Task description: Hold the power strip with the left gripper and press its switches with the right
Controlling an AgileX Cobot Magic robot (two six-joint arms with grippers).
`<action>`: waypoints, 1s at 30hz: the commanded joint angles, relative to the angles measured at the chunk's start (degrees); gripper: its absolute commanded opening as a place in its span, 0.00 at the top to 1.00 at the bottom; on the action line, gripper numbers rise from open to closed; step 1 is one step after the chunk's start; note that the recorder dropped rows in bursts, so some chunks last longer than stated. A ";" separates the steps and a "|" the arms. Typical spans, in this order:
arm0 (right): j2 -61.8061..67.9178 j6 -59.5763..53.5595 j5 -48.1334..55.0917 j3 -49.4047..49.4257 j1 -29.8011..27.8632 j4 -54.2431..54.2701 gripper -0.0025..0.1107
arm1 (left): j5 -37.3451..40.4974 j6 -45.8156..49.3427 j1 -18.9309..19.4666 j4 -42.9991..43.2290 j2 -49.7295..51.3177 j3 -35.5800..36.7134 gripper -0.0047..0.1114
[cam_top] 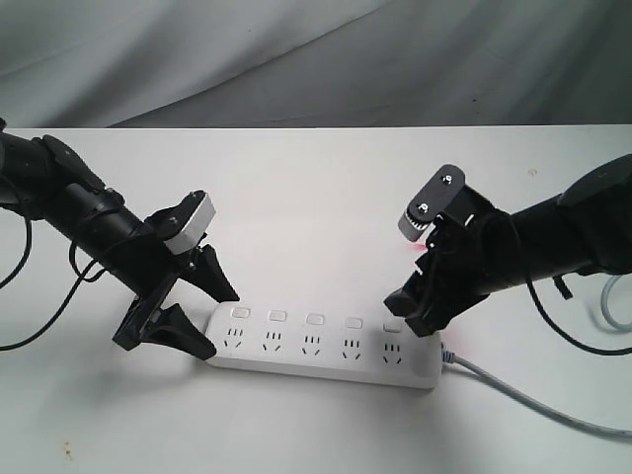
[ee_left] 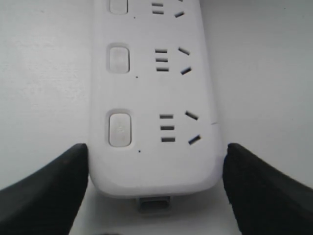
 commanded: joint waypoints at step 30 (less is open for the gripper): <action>6.57 -0.63 -1.67 0.25 -0.15 -1.59 0.42 | -1.80 0.48 0.00 -0.20 0.00 -0.27 0.54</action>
